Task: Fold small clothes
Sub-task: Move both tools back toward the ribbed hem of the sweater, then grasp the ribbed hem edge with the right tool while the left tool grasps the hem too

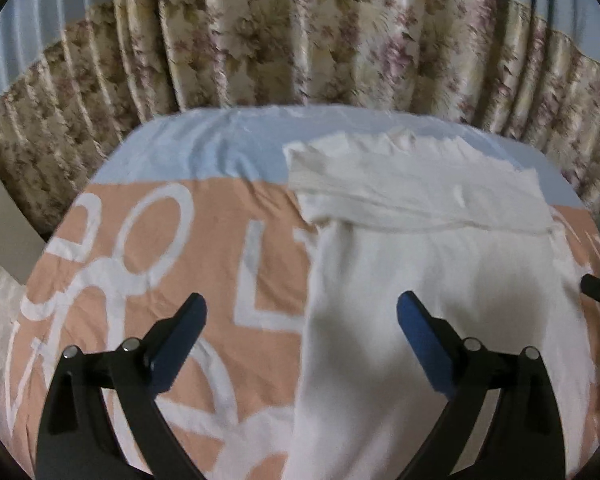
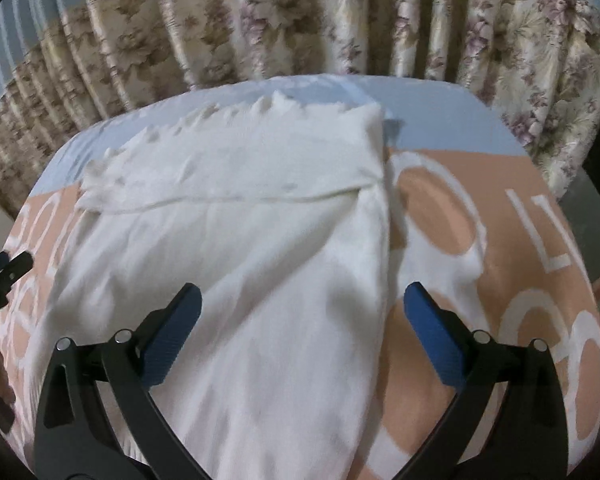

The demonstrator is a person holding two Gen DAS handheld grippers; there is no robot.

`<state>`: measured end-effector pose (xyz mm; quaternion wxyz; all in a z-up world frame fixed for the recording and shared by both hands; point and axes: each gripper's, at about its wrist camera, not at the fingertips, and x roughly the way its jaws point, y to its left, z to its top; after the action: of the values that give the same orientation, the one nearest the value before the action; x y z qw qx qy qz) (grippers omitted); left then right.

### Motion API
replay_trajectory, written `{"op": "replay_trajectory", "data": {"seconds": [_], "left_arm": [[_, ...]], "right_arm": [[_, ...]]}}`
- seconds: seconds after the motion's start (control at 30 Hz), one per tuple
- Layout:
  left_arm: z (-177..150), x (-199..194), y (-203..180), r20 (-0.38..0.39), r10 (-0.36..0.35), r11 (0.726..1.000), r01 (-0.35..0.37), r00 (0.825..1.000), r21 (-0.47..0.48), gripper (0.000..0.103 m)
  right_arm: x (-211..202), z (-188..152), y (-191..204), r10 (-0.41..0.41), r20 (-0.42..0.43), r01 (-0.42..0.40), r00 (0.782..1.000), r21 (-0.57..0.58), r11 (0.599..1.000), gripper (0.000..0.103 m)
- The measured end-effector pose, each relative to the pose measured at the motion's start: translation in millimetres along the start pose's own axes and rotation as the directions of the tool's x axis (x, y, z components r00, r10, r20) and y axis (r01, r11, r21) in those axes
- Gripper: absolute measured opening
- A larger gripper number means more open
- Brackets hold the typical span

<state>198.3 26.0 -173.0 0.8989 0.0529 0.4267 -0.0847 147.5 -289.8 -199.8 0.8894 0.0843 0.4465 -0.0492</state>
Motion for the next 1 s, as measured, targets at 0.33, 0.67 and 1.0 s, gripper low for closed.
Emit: {"op": "replay_trajectory", "data": {"seconds": [0.33, 0.67, 1.0], "left_arm": [[-50, -21, -4, -0.083, -0.026, 0.999, 0.028, 0.996, 0.027, 0.098], [-83, -39, -10, -0.096, -0.05, 0.998, 0.054, 0.994, 0.042, 0.098], [-94, -43, -3, -0.118, -0.058, 0.998, 0.061, 0.991, 0.023, 0.098]], "right_arm": [[-31, -68, 2, 0.024, -0.092, -0.024, 0.995, -0.007, 1.0, 0.1], [-69, -123, 0, 0.071, -0.147, -0.075, 0.987, -0.022, 0.997, 0.085], [-68, -147, -1, 0.158, -0.209, -0.154, 0.965, 0.033, 0.988, 0.066]]}}
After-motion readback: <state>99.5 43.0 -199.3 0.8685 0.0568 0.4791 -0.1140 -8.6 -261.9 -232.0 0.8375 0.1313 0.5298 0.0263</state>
